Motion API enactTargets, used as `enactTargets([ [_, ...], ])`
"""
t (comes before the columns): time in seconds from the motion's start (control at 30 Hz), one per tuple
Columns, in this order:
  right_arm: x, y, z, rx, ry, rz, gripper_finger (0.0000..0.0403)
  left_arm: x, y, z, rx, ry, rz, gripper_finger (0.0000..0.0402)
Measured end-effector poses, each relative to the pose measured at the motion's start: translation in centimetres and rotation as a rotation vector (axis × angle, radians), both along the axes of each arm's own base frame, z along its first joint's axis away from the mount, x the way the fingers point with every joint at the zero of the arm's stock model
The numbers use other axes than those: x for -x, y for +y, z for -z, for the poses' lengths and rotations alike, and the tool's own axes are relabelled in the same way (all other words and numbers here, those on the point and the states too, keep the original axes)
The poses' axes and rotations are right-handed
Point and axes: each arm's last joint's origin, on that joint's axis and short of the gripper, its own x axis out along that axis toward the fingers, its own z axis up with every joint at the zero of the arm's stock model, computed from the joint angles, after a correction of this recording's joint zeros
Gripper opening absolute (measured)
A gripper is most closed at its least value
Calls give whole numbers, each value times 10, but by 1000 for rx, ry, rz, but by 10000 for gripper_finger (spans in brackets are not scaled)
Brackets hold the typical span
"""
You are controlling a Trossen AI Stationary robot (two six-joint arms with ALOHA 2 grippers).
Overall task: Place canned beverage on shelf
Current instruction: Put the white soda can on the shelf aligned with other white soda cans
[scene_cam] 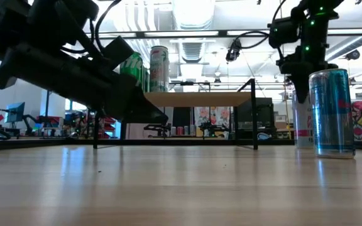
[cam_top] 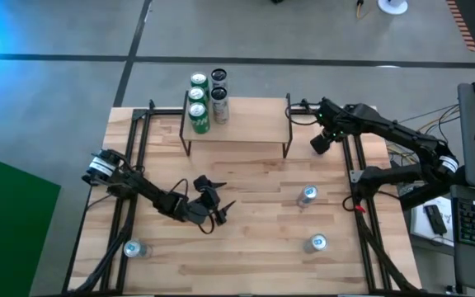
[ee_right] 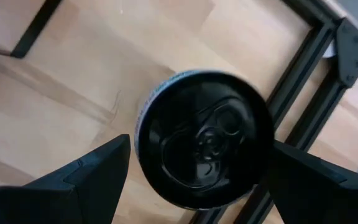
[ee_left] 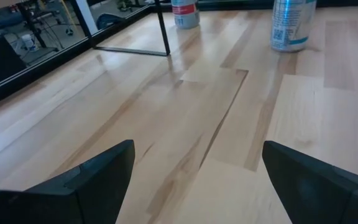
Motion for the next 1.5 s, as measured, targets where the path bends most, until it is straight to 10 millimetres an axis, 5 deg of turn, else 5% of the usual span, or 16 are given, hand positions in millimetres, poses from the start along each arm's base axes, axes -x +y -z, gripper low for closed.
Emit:
enactTargets([
  [0.53, -5, -3, 2, 34, -53, -41, 258, 1, 1, 1, 0, 4, -4, 339],
  [1.03, -9, -9, 3, 79, -75, -66, 313, 1, 1, 1, 0, 4, -4, 339],
  [1.5, -8, -7, 2, 63, -92, -15, 244, 2, 2, 1, -5, 0, -17, 339],
])
